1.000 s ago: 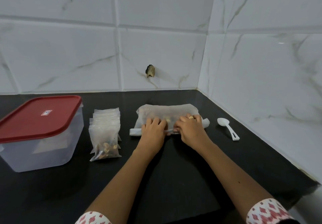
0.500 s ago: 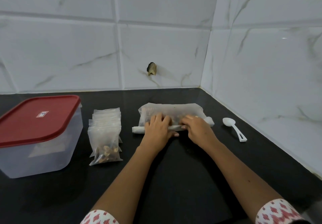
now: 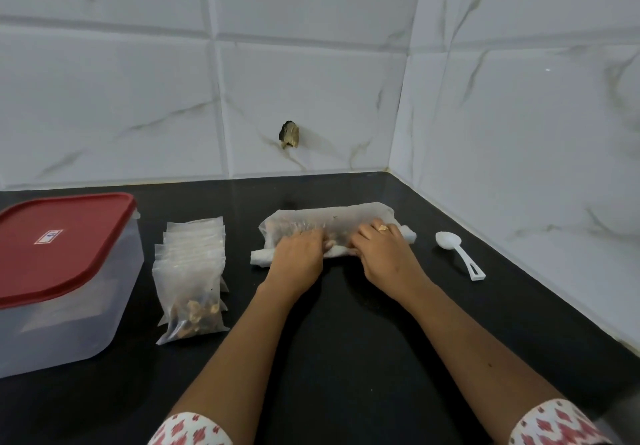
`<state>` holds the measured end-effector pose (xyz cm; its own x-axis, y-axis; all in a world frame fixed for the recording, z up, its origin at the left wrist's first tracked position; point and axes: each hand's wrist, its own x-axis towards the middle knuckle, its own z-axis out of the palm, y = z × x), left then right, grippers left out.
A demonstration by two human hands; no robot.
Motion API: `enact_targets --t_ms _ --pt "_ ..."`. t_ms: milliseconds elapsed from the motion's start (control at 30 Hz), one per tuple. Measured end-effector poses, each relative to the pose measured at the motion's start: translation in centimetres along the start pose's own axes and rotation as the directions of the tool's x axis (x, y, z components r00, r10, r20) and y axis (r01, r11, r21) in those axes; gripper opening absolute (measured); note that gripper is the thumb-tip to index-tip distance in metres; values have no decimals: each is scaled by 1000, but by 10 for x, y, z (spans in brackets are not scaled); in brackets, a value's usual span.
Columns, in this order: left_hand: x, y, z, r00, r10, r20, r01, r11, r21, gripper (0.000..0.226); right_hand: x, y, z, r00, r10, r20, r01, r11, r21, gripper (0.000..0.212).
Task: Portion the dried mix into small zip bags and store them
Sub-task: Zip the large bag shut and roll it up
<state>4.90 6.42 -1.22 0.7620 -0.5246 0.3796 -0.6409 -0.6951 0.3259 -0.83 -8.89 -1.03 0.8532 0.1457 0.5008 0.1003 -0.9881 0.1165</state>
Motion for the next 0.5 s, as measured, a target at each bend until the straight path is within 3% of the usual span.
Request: enact_targets --t_ms 100,267,333,400,500 --pt "-2 -2 -8 998 23 66 -11 986 -167 24 7 -2 -1 998 16 55 -16 1000 -1 19" --pt "-2 -5 -5 994 71 -84 -51 974 223 23 11 5 6 996 84 42 -89 987 130 22" --pt "0 -8 -2 993 51 -107 -28 978 205 25 6 9 4 998 63 -2 -61 981 186 15" --pt "3 -10 -3 994 13 -104 4 988 156 24 2 12 -3 998 61 11 -61 968 245 25" --pt "4 -9 -6 997 -25 -75 34 992 123 25 4 11 -7 997 18 78 -27 993 114 16"
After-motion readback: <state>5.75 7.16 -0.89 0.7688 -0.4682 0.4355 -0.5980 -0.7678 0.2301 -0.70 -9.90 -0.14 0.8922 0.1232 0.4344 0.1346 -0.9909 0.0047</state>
